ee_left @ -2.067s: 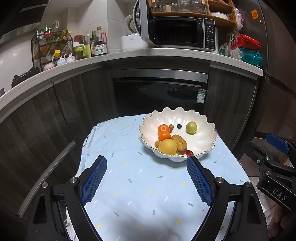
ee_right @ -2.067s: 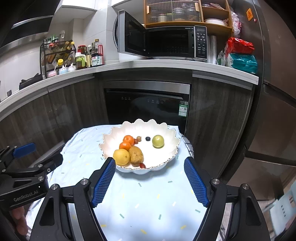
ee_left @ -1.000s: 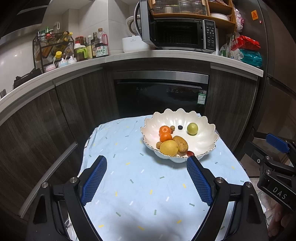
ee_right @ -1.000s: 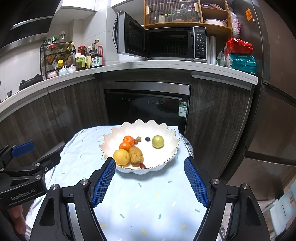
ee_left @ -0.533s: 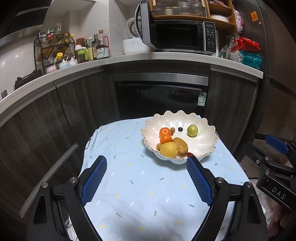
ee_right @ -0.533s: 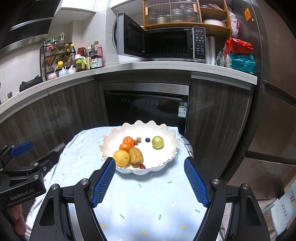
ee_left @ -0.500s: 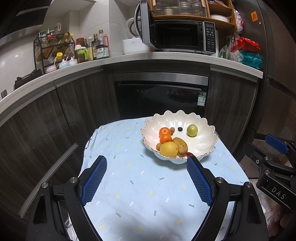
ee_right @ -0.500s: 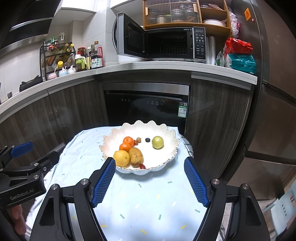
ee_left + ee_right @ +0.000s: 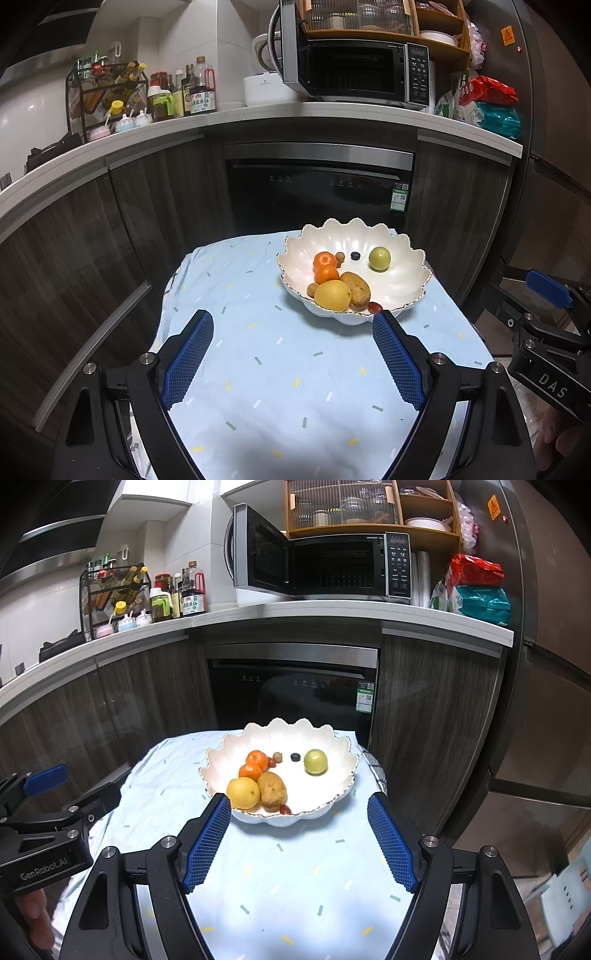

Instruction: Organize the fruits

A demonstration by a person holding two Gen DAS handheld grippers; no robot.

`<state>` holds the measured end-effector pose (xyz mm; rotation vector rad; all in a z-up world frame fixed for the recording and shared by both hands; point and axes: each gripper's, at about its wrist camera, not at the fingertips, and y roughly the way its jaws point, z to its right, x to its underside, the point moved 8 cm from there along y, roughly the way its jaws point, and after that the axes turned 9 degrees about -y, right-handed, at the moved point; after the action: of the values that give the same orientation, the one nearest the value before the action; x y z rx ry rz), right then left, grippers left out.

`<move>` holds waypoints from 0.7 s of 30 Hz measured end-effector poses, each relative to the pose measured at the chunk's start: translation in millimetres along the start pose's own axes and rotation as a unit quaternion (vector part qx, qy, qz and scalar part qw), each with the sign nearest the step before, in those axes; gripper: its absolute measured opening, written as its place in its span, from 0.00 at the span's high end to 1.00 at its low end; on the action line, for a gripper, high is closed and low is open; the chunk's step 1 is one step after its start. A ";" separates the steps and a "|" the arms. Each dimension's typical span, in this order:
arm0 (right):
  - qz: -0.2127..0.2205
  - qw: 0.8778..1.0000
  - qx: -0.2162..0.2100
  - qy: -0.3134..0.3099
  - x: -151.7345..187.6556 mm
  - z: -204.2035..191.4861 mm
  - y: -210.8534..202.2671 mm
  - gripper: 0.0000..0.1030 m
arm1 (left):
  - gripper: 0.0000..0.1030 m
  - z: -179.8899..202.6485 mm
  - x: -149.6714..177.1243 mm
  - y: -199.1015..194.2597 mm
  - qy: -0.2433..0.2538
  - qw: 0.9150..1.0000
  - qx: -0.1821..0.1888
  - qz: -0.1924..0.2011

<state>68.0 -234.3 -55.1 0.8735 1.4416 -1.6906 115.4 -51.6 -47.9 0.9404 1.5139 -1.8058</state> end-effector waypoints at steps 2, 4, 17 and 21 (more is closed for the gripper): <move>-0.001 1.000 0.000 0.000 0.0 0.0 -0.1 0.25 | 0.14 -0.1 0.0 0.0 -0.001 1.000 0.000 0.000; -0.001 1.000 -0.001 0.001 -0.1 -0.2 -0.2 0.25 | 0.14 -0.1 0.3 0.7 -0.002 1.000 0.000 0.000; -0.003 1.000 0.000 0.001 1.4 -1.6 0.0 0.25 | 0.10 -0.6 1.2 1.1 -0.001 1.000 -0.001 0.000; -0.003 1.000 -0.001 0.002 2.1 -1.5 0.8 0.25 | 0.10 -0.9 0.3 1.3 -0.002 1.000 -0.002 0.004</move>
<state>67.7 -233.0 -57.5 0.8725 1.4504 -1.6933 116.4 -50.9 -49.0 0.9396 1.5083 -1.7970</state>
